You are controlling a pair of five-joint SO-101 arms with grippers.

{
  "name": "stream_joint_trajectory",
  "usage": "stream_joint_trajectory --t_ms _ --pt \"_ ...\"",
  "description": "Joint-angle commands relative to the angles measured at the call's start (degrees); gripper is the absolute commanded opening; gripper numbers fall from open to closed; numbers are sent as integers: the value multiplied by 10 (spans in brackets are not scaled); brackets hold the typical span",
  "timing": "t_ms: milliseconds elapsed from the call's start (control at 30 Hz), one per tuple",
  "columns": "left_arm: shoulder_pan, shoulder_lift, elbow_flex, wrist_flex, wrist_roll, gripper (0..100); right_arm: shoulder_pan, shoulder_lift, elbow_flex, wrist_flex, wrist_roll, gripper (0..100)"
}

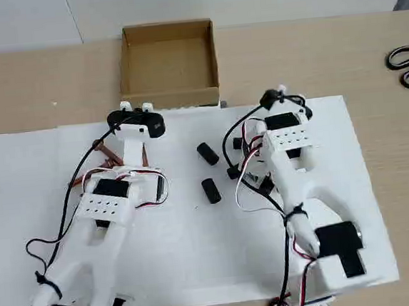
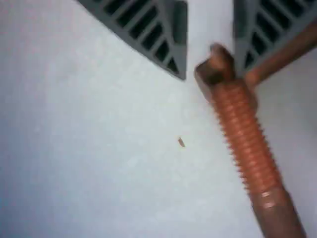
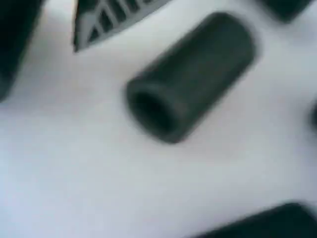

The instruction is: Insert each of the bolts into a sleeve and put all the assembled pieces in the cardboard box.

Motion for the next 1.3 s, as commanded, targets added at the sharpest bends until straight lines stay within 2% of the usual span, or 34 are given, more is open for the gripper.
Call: stream_joint_trajectory --t_ms 0,167,333,633,900,933,1100,1267 --pt "-2 1 -2 -13 5 66 2 14 -4 -9 -4 193" --pt "-2 1 -2 -13 5 66 2 34 -4 -17 -5 169" --pt "-2 1 -2 -13 5 66 4 45 -5 -29 -3 18" --pt "-1 -1 2 -14 5 66 0 47 -12 -32 -3 2" --pt "-3 -5 -6 -5 5 62 1 -26 -167 123 17 2" --pt "-3 -5 -21 18 5 62 2 -37 -174 136 29 2" --pt "-4 1 -212 269 6 61 27 -71 -176 200 47 2" --pt "-5 2 -350 378 6 61 67 -76 -176 240 45 2"
